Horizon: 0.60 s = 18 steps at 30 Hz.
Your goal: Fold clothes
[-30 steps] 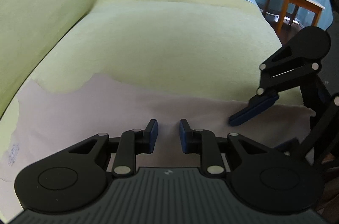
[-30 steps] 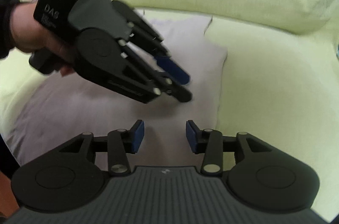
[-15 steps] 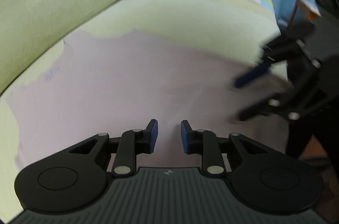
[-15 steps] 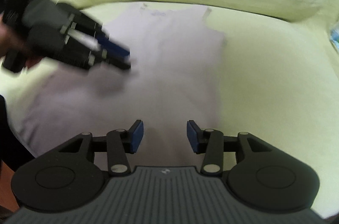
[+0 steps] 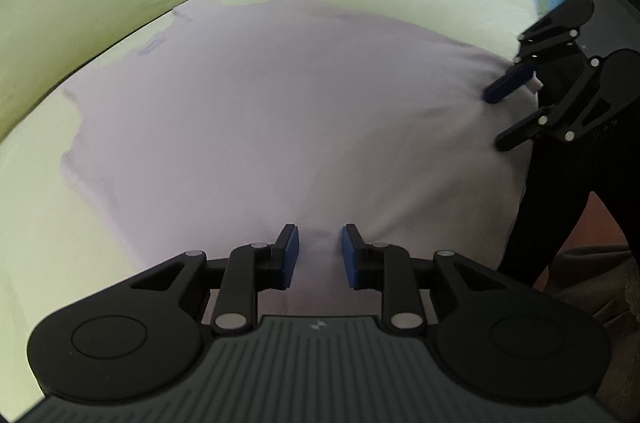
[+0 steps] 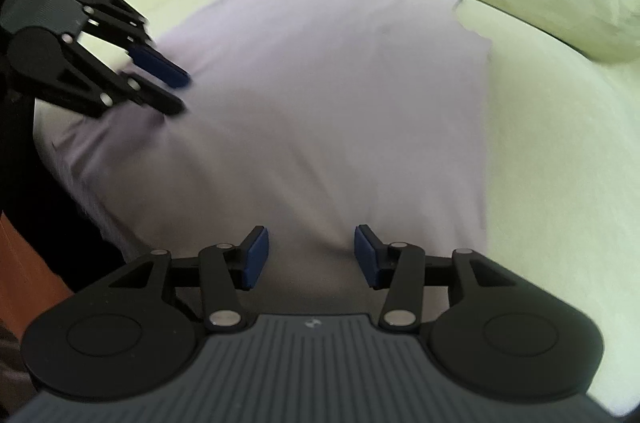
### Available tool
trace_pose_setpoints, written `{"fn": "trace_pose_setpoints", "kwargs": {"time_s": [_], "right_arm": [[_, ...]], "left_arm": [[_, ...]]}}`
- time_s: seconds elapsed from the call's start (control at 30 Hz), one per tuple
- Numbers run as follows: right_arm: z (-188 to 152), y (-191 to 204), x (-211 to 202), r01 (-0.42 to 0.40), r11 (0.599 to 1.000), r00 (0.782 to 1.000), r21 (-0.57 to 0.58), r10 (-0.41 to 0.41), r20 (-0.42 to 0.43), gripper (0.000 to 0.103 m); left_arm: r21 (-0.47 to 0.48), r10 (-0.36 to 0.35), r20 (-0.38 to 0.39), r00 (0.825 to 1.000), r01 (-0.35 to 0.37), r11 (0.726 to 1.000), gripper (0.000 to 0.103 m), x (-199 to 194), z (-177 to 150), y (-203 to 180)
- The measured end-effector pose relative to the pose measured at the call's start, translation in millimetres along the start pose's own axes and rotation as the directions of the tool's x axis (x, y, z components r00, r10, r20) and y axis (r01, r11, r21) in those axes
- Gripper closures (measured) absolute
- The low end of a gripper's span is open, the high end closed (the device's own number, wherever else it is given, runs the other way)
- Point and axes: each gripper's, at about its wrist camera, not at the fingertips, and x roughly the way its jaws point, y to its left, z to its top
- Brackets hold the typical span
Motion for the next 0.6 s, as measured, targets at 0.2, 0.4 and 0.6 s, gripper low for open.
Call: {"fn": "trace_pose_setpoints", "kwargs": {"time_s": [0.2,0.4,0.6], "right_arm": [[-6,1,-11,0.017,1.0,0.999,-0.013,-0.017,-0.028,0.059],[13,26,-19,-0.062,0.998,0.996,0.011,0.062,0.059,0.059],[45,68,-7,-0.138,0.985,0.985,-0.107,0.148,0.089,0.058]], "left_arm": [[-0.06,0.048,-0.023,0.999,-0.05,0.997,0.072,-20,-20,5],[-0.11,0.059,-0.024,0.998,-0.061,0.992,0.072,-35,-32,3],[-0.117,0.094,-0.089,0.992,-0.104,0.988,0.07,-38,-54,10]]}}
